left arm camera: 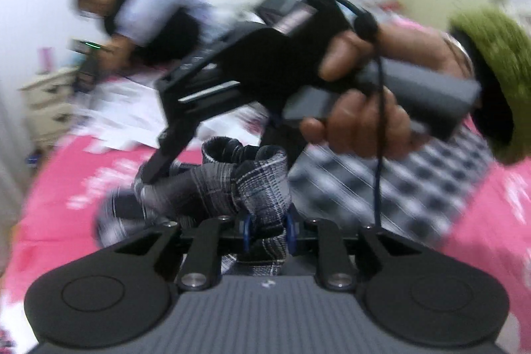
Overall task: Fold clothes
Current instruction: 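Grasp the pants hem with the right gripper while the left gripper grasps the waistband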
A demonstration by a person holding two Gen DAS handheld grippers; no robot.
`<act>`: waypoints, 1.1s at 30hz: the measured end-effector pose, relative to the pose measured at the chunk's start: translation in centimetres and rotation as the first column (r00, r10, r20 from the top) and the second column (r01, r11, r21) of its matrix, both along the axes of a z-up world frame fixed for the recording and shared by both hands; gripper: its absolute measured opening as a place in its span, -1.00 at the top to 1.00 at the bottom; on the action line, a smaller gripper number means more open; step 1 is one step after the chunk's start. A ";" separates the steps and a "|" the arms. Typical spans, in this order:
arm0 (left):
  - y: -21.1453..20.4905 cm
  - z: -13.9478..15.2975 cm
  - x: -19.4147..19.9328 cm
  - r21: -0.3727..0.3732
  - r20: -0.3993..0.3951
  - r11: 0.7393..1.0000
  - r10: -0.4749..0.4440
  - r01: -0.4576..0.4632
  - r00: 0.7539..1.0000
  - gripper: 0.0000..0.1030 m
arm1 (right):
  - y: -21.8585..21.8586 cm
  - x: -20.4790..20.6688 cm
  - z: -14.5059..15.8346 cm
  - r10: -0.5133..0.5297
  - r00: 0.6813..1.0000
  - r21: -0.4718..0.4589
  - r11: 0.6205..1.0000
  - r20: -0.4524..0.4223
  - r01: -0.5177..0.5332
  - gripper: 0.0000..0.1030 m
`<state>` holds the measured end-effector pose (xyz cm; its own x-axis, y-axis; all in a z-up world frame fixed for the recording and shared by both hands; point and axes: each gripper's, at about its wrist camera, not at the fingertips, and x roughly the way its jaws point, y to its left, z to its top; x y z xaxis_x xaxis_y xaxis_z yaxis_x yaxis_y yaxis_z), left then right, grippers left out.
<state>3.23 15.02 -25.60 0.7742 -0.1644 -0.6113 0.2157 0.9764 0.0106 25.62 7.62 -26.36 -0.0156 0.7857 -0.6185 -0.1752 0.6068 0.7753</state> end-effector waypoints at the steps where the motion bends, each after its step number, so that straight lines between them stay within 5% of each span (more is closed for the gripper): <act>1: -0.6 -0.8 0.0 -0.019 -0.047 0.999 -0.040 0.039 0.998 0.38 | -1.6 -0.6 -1.1 -0.038 0.999 -0.026 0.999 -0.024 0.038 -0.41; 6: -1.5 -1.7 -0.7 -0.118 -0.187 0.987 -0.134 0.113 0.973 0.24 | -6.9 -3.1 -5.5 -0.190 0.977 -0.088 0.979 -0.098 0.181 -0.42; 12: 5.5 -0.4 1.5 -0.339 -0.298 0.931 0.032 -0.137 0.954 0.22 | -10.9 -4.6 -7.0 -0.380 0.910 0.050 0.918 -0.167 0.393 -0.42; 18: 6.6 -1.2 9.0 -0.295 -0.333 0.933 0.100 -0.204 0.938 0.08 | -13.0 -6.0 -9.2 -0.539 0.796 0.087 0.811 -0.277 0.579 -0.41; 21: 5.5 -2.5 10.9 -0.245 -0.372 0.939 0.140 -0.242 0.918 0.24 | -13.1 -6.2 -9.6 -0.577 0.773 0.061 0.790 -0.263 0.610 -0.21; 25: 5.0 -3.6 10.6 -0.221 -0.393 0.933 0.182 -0.285 0.901 0.72 | -12.6 -6.4 -10.3 -0.592 0.769 0.025 0.789 -0.240 0.614 0.62; 33: 3.5 -2.3 10.4 -0.266 -0.350 0.954 0.035 -0.135 0.936 0.76 | -13.0 -6.1 -10.6 -0.607 0.776 0.054 0.780 -0.172 0.623 0.76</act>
